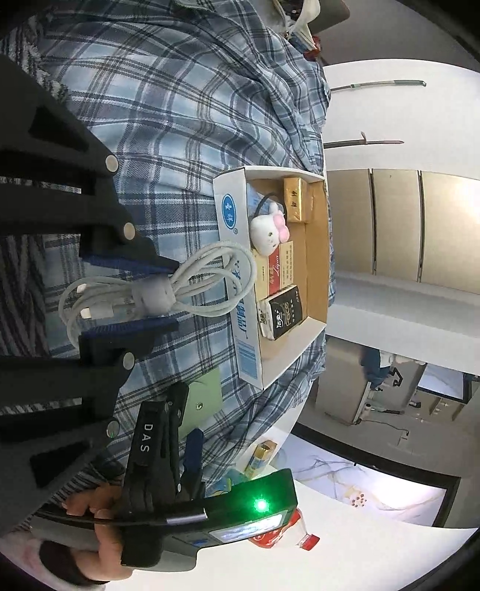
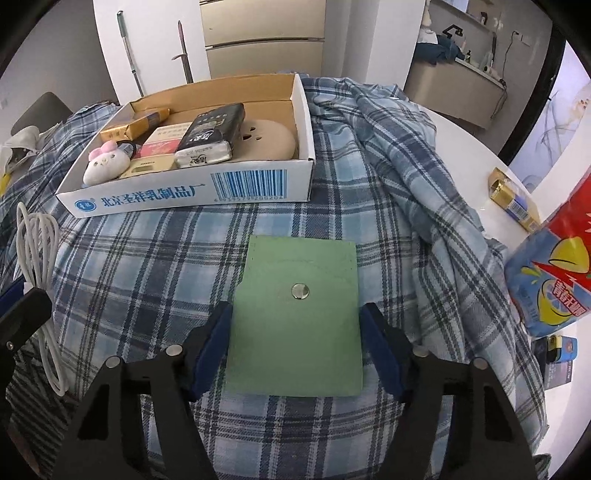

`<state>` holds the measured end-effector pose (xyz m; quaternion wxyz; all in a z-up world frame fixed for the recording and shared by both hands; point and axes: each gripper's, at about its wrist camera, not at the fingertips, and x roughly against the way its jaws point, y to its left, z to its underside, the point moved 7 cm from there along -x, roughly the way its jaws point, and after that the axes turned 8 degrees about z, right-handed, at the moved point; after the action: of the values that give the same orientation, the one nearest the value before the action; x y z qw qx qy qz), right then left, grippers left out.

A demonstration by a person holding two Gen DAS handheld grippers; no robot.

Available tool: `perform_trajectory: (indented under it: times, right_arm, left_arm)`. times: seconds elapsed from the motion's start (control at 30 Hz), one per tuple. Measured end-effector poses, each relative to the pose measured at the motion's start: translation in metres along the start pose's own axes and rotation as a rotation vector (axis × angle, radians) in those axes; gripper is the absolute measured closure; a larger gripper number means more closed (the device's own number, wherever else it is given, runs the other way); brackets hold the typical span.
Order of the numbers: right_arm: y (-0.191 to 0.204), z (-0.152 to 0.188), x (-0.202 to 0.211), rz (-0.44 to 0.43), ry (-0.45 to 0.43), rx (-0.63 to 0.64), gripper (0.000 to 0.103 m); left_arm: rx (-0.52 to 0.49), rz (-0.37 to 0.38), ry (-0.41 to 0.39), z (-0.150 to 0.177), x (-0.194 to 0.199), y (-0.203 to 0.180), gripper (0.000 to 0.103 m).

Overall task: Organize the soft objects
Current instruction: 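Grasp the coiled white cable with the left gripper while the right grasps the green square pad, then lift the cable and green pad and carry them over the white box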

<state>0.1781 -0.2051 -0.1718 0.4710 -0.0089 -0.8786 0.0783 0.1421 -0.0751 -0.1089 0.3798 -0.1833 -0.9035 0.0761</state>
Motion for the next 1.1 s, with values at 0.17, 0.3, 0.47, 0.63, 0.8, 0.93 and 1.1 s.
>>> perform_trajectory:
  times: [0.17,0.3,0.47,0.63,0.8,0.93,1.1]
  right_arm:
    - [-0.008,-0.001,0.003,-0.012,-0.016,-0.036,0.035]
    - [-0.011,-0.004,0.013,-0.01,-0.053,-0.038,0.035]
    - [-0.002,-0.002,0.042,-0.008,-0.133,0.011,0.035]
    - [0.003,-0.017,0.089,-0.037,-0.244,0.02,0.035]
    - [0.005,-0.036,0.149,-0.052,-0.378,0.028,0.035]
    - [0.005,-0.059,0.183,-0.055,-0.459,0.041,0.035]
    - [0.003,-0.098,0.215,-0.051,-0.543,0.014,0.035]
  left_arm:
    - [-0.012,-0.018,-0.016,-0.001,0.006,-0.003,0.077]
    - [-0.034,-0.048,-0.074,-0.009,0.028,-0.006,0.078]
    - [-0.058,-0.045,-0.126,-0.023,0.058,-0.015,0.078]
    - [-0.077,-0.038,-0.174,-0.046,0.088,-0.024,0.077]
    - [-0.097,-0.04,-0.236,-0.078,0.115,-0.034,0.077]
    - [-0.087,-0.025,-0.276,-0.111,0.132,-0.038,0.077]
    - [-0.08,-0.02,-0.343,-0.16,0.147,-0.041,0.077]
